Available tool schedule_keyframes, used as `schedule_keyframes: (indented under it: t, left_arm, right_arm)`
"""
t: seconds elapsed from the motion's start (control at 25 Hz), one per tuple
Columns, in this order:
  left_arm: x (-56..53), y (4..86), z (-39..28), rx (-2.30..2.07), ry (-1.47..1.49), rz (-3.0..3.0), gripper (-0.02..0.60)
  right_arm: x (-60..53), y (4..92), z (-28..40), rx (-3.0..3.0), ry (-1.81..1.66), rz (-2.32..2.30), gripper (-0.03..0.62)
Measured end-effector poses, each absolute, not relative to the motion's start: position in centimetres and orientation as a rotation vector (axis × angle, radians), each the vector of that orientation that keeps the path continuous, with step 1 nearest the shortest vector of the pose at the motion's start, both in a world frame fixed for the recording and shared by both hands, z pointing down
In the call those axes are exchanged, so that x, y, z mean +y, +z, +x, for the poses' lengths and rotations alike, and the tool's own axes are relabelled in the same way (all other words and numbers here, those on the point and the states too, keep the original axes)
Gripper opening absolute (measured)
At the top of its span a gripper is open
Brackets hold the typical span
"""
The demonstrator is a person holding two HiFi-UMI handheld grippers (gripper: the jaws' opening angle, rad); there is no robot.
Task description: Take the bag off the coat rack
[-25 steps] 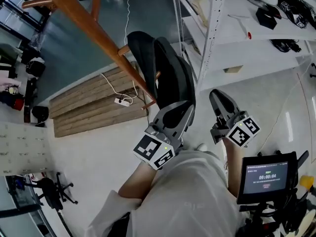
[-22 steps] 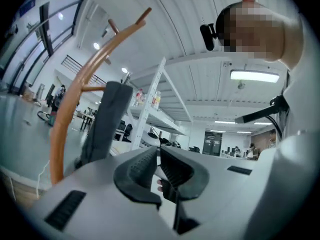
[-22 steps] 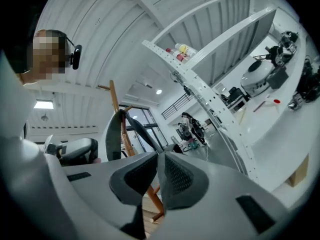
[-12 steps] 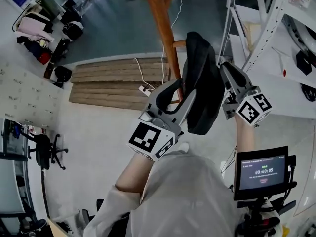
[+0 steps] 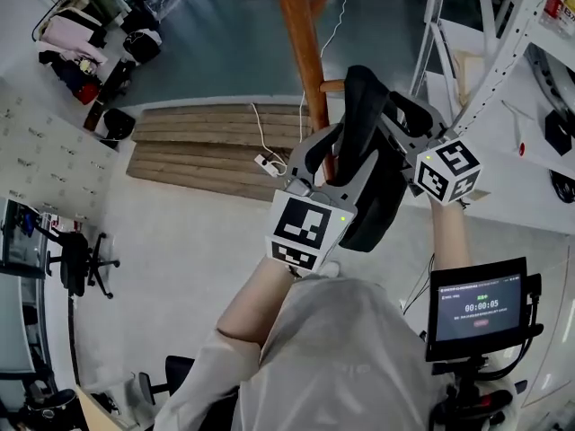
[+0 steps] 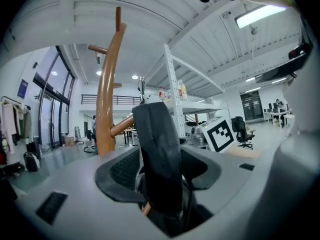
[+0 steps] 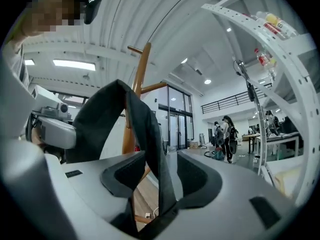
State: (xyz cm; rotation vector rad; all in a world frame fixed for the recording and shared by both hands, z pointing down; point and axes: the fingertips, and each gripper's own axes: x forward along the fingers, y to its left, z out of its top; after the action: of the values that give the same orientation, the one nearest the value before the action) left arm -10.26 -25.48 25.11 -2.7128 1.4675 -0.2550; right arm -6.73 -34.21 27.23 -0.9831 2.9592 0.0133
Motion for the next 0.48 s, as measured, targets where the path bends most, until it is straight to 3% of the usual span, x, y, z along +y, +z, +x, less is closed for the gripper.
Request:
schedule_keyframes:
  t: [0.04,0.48]
  left_arm:
    - [-25.5,25.1,-10.5,1.482,-0.267,-2.701,0.221]
    - [-28.0,26.7,-10.0,1.477,-0.269,-2.732,0.22]
  right_arm:
    - [-34.2,27.1,-7.3,2.977,0.023,-0.966,0.184]
    - [-35.4,27.6,-8.4,3.108,-0.095,-0.595,0.183]
